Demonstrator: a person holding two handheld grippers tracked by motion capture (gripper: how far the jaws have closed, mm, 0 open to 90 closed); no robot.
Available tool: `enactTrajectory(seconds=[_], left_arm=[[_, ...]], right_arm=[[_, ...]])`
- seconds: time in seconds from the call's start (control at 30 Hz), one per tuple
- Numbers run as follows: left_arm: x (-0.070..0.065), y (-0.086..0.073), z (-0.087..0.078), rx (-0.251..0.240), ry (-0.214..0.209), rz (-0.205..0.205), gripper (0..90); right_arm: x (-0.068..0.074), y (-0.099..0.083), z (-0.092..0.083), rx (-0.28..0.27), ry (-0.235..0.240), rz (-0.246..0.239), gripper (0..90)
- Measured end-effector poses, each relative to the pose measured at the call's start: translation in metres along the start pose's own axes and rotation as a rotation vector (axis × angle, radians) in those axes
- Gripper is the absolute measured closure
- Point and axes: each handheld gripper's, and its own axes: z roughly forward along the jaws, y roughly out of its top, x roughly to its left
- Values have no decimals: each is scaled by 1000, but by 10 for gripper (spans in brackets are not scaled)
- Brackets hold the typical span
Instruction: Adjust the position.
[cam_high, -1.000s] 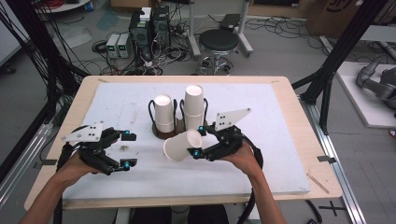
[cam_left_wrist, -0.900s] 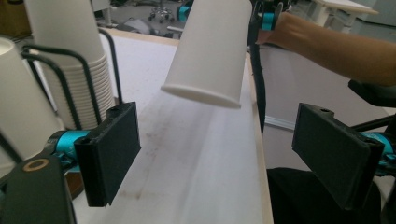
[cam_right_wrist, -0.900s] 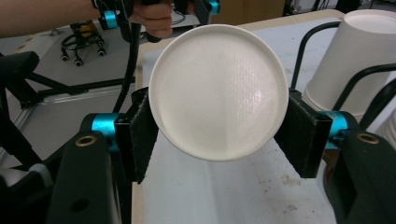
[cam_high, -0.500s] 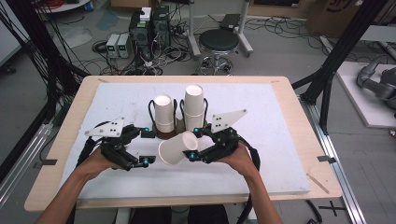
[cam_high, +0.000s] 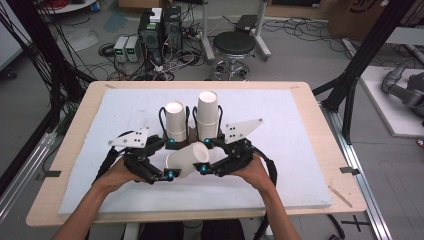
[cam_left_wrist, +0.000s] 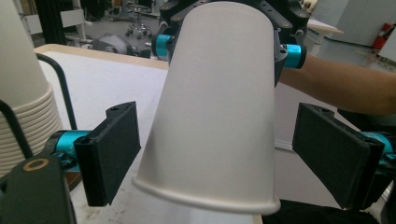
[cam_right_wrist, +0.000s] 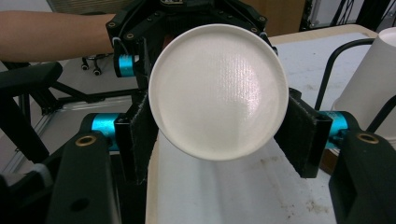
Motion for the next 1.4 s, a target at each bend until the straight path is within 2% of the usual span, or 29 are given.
enactTrajectory(seconds=[0.47, 0.6, 0.87, 1.17, 1.2, 1.4], left_arm=[[1, -1, 18, 11, -39, -9, 151], [0, -2, 19, 28, -62, -15, 151], [0, -4, 19, 40, -73, -19, 158], [1, -6, 19, 53, -94, -2, 236], [0, -6, 19, 56, -96, 9, 280], [0, -6, 18, 65, -90, 16, 303]], right_arm=[[1, 0, 1, -34, 37, -4, 358], [1, 1, 0, -50, 50, -7, 358], [1, 1, -1, -58, 60, -13, 358], [2, 0, 2, -57, 74, -16, 362], [2, 0, 2, -54, 71, -15, 365], [1, 0, 2, -47, 72, -21, 366]])
